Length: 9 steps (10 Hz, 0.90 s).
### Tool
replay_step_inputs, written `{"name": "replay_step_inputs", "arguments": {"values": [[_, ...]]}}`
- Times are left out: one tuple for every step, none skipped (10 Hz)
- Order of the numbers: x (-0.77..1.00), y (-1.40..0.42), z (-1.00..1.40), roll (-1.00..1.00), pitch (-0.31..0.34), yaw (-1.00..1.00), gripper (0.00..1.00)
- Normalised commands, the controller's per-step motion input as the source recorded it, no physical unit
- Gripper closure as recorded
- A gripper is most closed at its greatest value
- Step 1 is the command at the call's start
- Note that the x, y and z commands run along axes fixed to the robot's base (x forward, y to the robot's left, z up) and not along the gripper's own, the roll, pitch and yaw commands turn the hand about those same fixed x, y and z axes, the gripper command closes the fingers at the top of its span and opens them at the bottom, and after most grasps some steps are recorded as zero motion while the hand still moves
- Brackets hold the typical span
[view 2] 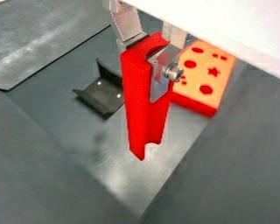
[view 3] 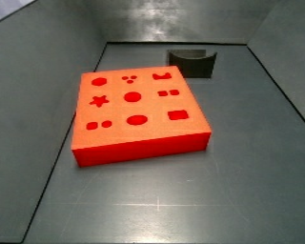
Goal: Pick up the arch object. Move up. Move to above the board. Insert the arch object.
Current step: Move to above the board.
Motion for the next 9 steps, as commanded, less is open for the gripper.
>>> {"name": "replay_step_inputs", "arguments": {"values": [[0.32, -1.0, 0.01, -0.13, 0.168, 0.2, 1.0], [0.33, -1.0, 0.01, -0.08, 0.115, 0.1, 1.0], [0.33, -1.0, 0.01, -0.05, 0.101, 0.06, 1.0], [0.34, -1.0, 0.01, -0.02, 0.1, 0.02, 1.0], [0.34, -1.0, 0.01, -0.03, 0.097, 0.02, 1.0], [0.35, -1.0, 0.01, -0.02, 0.102, 0.02, 1.0], [0.35, -1.0, 0.02, -0.02, 0.103, 0.01, 1.0], [0.36, -1.0, 0.02, -0.01, 0.109, 0.01, 1.0], [0.36, -1.0, 0.02, -0.01, 0.111, 0.01, 1.0]]}}
